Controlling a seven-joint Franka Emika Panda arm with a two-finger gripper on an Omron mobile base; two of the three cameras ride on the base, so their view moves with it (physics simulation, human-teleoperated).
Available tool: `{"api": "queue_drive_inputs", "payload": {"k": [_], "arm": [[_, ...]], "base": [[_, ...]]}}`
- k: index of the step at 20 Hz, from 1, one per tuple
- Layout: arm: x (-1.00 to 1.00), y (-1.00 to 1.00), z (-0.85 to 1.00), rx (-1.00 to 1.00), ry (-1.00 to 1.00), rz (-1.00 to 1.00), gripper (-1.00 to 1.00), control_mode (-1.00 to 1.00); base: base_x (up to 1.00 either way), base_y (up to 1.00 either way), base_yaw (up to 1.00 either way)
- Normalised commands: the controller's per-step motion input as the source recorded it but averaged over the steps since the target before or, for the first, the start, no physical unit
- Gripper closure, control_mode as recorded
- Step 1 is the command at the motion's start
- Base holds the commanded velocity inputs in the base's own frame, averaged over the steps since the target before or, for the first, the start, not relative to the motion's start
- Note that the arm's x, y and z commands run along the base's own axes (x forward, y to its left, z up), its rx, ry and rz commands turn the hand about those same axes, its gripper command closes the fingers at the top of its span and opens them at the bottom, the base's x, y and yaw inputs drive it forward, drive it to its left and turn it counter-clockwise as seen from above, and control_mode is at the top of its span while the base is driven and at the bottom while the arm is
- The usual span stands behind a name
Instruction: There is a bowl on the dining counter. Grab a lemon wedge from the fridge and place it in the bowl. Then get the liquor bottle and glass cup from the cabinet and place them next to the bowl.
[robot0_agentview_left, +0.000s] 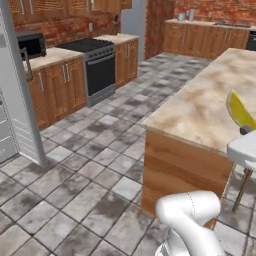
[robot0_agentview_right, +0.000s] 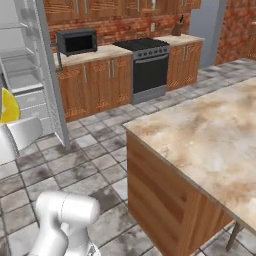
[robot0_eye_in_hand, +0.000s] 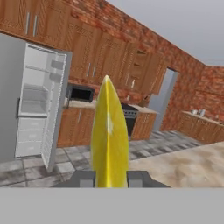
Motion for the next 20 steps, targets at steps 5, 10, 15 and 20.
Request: {"api": "queue_drive_inputs", "payload": {"k": [5, 10, 15, 20], "arm": [[0.0, 0.0, 0.0, 0.0, 0.0, 0.0, 1.0, 1.0], [0.0, 0.0, 0.0, 0.0, 0.0, 0.0, 1.0, 1.0], [0.0, 0.0, 0.0, 0.0, 0.0, 0.0, 1.0, 1.0], [0.0, 0.0, 0.0, 0.0, 0.0, 0.0, 1.0, 1.0]], "base": [[-0.67, -1.0, -0.01], [-0.55, -1.0, 0.0], [-0.2, -1.0, 0.0], [0.0, -1.0, 0.0]]}}
